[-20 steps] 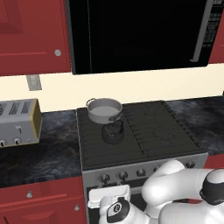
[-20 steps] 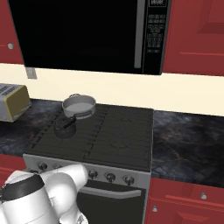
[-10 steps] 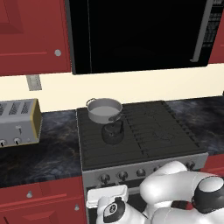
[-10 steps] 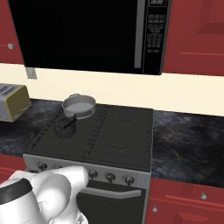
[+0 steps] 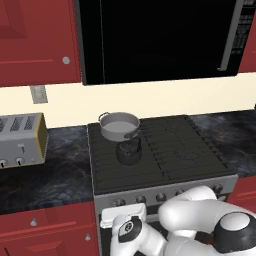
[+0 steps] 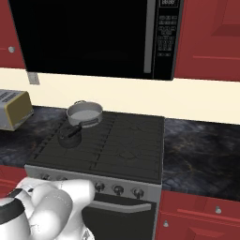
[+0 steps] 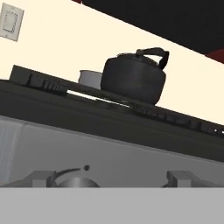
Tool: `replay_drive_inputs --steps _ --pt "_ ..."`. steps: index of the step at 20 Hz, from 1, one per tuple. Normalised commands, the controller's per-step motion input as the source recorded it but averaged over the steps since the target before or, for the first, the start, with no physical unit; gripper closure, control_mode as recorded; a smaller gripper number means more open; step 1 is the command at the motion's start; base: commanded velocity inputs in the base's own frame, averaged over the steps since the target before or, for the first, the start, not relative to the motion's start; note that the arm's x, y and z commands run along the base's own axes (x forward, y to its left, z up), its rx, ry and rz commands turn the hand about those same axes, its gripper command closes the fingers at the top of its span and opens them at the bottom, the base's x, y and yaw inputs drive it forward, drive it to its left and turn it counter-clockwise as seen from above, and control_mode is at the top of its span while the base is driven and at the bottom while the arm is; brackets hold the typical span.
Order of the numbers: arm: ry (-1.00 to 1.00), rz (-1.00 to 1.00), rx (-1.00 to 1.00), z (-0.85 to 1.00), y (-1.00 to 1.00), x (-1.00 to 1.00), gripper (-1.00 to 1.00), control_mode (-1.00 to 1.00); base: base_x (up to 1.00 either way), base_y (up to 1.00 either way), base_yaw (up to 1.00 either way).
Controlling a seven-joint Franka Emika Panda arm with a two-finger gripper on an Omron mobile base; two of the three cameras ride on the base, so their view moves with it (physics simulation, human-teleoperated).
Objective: Pick the kettle from the counter and place it on a stove burner. Then turn the burner on.
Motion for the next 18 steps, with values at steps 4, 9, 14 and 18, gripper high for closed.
replay_drive_inputs --steps 4,9,14,18 --pt "0.02 0.00 0.00 -0.24 -0.01 0.32 -1.00 -1.00 0.00 0.00 0.00" --pt "0.10 0.02 -0.04 -0.52 0.00 0.05 -1.00 -1.00 0.00 0.00 0.00" --pt "0.07 0.04 -0.04 -0.48 0.00 0.00 -1.00 -1.00 0.00 0.00 0.00" --pt "0.00 0.03 0.01 -0.17 -0.34 -0.44 -1.00 -1.00 0.00 0.00 0.00"
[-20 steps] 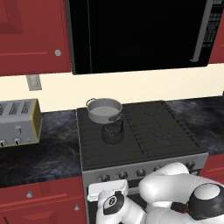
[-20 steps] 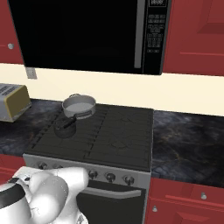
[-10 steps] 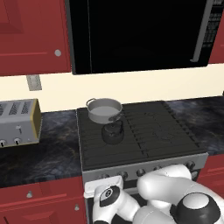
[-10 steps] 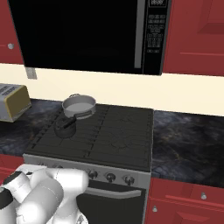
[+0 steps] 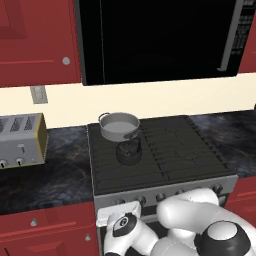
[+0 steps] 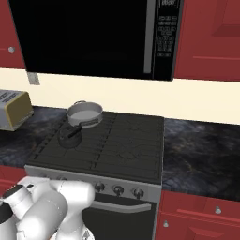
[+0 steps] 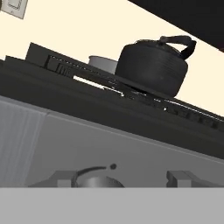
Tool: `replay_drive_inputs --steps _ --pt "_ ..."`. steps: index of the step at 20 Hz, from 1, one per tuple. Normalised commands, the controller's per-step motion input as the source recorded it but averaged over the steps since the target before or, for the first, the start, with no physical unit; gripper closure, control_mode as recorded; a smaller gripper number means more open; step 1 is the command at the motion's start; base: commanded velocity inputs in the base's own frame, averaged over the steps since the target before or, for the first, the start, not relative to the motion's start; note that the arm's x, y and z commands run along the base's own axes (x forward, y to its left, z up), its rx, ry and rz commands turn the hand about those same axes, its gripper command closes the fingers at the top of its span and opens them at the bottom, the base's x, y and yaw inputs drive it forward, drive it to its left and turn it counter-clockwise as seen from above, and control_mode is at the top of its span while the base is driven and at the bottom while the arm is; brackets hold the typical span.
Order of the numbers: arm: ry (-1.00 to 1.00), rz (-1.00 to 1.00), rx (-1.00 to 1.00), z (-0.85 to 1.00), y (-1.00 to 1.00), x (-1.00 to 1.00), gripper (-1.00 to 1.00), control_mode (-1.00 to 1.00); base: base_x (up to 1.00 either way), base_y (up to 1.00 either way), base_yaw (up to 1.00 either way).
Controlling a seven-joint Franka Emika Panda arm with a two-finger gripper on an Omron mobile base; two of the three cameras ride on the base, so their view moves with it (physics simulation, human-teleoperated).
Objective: Pick the kettle from the counter and place it on a stove burner. Then turn the burner on.
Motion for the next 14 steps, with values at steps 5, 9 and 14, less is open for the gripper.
replay_drive_inputs --steps 5,9,14 --pt "0.00 0.00 0.00 -0.02 -0.06 -0.11 -1.00 -1.00 0.00 0.00 0.00" --pt "0.14 0.00 -0.07 -0.70 0.00 -0.09 -1.00 -1.00 0.00 0.00 0.00" --pt "0.18 0.00 -0.10 -0.81 0.01 -0.08 -1.00 -1.00 0.00 0.00 0.00"
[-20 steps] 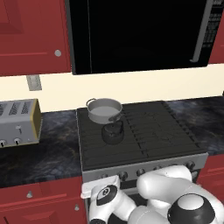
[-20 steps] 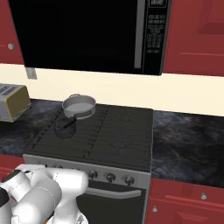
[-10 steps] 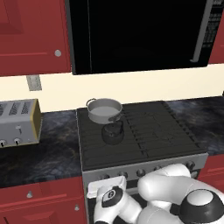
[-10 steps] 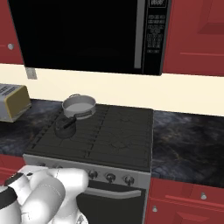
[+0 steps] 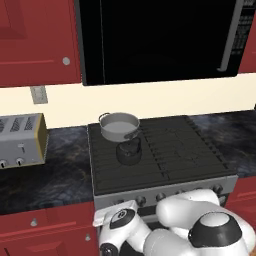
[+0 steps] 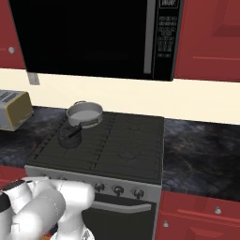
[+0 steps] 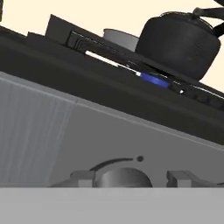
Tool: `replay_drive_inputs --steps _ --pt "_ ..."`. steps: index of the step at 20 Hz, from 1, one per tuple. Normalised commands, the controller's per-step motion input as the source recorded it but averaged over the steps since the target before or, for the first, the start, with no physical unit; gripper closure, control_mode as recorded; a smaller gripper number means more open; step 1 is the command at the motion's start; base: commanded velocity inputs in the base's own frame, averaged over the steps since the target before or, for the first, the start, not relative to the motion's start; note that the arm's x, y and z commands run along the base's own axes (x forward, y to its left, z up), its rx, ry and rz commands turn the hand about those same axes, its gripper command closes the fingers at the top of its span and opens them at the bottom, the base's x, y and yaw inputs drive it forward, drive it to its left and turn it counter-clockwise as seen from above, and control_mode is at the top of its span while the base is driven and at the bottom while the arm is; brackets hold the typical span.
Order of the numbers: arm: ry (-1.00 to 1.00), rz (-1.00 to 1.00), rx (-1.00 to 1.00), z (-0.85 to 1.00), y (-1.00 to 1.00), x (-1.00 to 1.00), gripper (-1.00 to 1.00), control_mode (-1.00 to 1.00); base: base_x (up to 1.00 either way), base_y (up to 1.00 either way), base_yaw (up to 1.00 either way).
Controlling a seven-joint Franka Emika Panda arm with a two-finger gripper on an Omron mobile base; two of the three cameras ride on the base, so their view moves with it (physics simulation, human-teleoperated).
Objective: Pick the kettle from the counter and place it on a stove burner. Then turn the burner on.
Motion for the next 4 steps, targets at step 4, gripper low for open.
replay_drive_inputs --steps 4 --pt "0.12 0.00 -0.09 -0.75 0.00 -0.39 -1.00 -1.00 0.00 0.00 0.00"
